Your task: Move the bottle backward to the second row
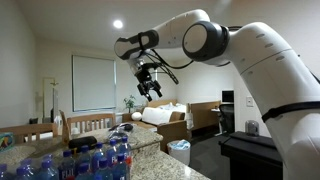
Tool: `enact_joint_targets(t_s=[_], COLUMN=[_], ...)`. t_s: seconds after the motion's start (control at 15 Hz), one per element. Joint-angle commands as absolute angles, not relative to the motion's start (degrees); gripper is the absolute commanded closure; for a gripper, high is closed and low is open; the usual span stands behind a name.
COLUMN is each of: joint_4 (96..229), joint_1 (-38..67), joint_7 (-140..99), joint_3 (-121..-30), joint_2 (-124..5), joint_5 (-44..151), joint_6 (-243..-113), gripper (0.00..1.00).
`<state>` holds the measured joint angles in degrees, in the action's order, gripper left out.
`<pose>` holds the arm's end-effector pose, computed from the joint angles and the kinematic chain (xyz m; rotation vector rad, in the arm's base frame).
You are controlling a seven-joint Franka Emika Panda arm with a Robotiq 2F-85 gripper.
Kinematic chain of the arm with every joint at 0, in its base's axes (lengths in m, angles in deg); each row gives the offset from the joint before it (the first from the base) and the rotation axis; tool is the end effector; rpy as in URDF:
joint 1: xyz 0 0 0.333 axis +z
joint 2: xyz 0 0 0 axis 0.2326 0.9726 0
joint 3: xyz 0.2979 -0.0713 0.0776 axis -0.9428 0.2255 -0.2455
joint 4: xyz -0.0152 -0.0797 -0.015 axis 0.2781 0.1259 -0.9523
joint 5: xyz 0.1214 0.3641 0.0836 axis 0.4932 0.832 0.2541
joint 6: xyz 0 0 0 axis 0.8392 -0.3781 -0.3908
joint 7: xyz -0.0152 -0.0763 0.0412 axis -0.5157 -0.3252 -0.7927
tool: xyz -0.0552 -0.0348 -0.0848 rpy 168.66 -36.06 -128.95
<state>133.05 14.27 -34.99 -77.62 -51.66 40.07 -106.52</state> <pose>0.6200 -0.0417 0.5621 2.8275 0.1285 -0.6354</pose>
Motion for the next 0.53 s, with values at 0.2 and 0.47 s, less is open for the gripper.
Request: enact_joint_targets(t_s=[0.2, 0.47], joint_4=[133.73, 138.78], joint_1=[13.65, 12.43], joint_7=[-34.39, -34.1], joint_3=[-78.33, -80.12], joint_2=[-48.71, -46.52], joint_5=[44.37, 57.08], joint_6=[-111.87, -124.97], gripper=[0.0, 0.0])
